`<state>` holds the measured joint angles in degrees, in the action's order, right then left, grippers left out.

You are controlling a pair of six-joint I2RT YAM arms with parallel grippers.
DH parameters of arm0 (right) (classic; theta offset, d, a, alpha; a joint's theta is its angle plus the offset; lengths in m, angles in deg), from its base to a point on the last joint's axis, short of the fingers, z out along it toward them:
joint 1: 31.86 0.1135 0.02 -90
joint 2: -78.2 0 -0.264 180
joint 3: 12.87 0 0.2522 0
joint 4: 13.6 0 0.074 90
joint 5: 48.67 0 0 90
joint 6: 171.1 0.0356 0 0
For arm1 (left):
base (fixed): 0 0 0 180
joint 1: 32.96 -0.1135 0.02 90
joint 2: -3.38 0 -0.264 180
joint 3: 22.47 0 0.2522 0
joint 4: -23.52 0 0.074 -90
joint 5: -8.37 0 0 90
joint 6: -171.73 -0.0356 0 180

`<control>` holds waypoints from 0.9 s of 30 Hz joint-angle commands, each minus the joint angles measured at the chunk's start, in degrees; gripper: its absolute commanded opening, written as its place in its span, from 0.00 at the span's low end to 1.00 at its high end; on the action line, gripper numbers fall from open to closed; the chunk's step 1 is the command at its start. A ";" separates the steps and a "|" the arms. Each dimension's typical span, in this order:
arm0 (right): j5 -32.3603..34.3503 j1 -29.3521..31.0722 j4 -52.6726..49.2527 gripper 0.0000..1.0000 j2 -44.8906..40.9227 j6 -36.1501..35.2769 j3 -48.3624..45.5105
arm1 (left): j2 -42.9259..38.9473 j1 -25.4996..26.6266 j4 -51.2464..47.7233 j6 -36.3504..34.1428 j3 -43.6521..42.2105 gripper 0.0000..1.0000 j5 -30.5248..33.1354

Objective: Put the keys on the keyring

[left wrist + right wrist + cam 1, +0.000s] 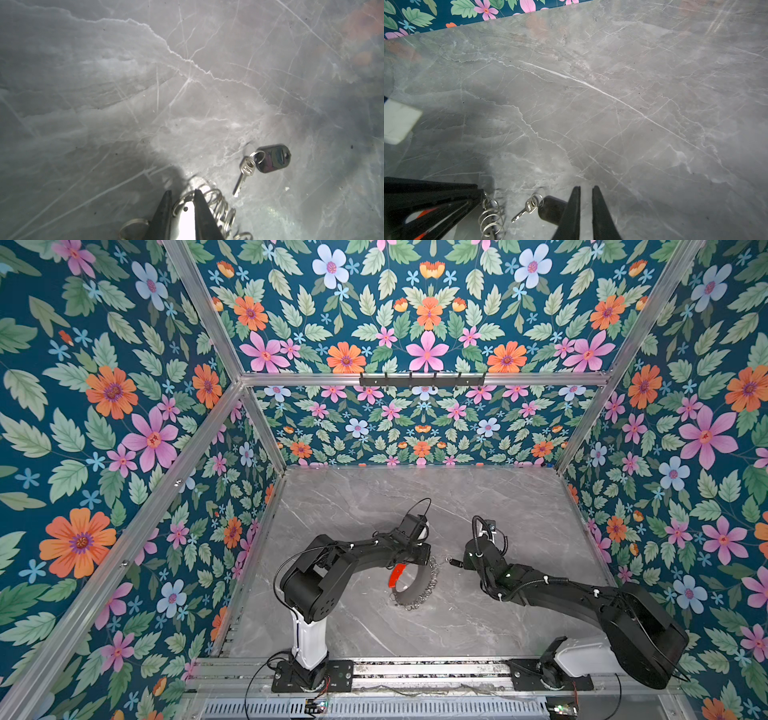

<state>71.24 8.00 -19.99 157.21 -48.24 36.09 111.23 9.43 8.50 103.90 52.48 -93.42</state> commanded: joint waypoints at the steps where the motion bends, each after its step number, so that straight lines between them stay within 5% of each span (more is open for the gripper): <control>1: 0.27 0.05 0.62 0.14 -0.01 0.71 0.32 | -0.44 -0.07 0.48 -0.45 -0.08 0.20 0.10; 15: 0.46 0.05 0.53 0.14 -0.11 0.54 0.35 | -4.62 -0.11 0.82 -0.64 -2.29 0.07 1.60; 21: 0.41 0.04 0.39 0.14 -0.39 0.58 0.34 | -6.05 -0.12 1.71 -0.60 -3.77 0.31 1.88; 27: 0.39 0.05 0.28 0.14 -0.76 0.54 0.22 | -4.64 -0.05 2.01 -0.68 -2.62 0.34 1.70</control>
<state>71.28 8.00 -20.14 156.81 -48.24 36.09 106.03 9.43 9.37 103.88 49.23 -92.11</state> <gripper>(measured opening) 0.143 0.342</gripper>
